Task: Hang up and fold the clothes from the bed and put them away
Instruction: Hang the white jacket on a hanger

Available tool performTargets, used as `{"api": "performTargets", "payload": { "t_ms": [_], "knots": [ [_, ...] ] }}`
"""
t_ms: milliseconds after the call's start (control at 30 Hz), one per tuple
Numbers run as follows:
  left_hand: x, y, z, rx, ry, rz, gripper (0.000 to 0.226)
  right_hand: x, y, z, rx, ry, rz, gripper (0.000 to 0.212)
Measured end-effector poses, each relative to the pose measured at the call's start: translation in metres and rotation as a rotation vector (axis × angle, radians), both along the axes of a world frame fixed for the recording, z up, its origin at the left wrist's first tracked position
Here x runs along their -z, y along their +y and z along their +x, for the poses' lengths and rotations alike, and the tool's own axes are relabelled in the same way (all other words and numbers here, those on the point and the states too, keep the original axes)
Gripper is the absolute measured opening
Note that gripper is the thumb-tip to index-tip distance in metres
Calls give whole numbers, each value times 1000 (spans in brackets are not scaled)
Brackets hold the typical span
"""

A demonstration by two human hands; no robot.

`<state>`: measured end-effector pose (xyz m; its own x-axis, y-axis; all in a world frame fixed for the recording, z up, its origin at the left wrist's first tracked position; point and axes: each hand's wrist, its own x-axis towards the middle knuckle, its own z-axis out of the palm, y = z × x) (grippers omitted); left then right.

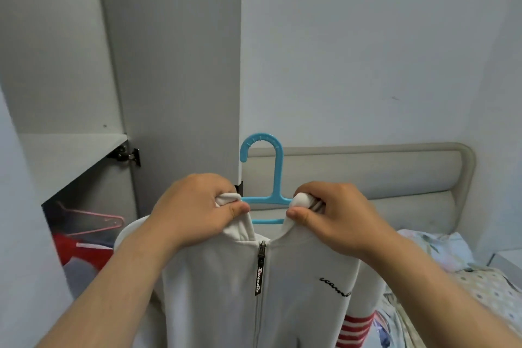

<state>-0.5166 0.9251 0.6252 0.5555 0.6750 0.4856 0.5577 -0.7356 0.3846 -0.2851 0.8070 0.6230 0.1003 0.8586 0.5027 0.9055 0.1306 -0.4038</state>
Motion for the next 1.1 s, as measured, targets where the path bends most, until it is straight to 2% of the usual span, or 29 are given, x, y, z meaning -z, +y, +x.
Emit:
{"api": "performTargets", "payload": {
  "t_ms": [133,267,367,500,600,867,1100],
  "knots": [
    [-1,-35,-26,-60,3,-15,24,4,-13,-20,-69,9,-3,32],
    [-2,-63,-45,-119,34,14,27,8,-27,-35,-133,-10,1,23],
    [-2,-77,-56,-165,40,47,37,7,-34,-45,-172,-2,-2,32],
    [-4,-84,-69,-211,23,71,25,3,-34,-55,-197,-8,-3,44],
    [-5,-84,-78,-231,9,70,24,0,-27,-62,-227,5,-4,42],
    [15,-62,-102,-325,-13,59,39,8,2,-78,-283,15,-16,37],
    [37,-35,-124,-379,-28,64,32,19,35,-102,-281,-9,-54,36]
  ]
}}
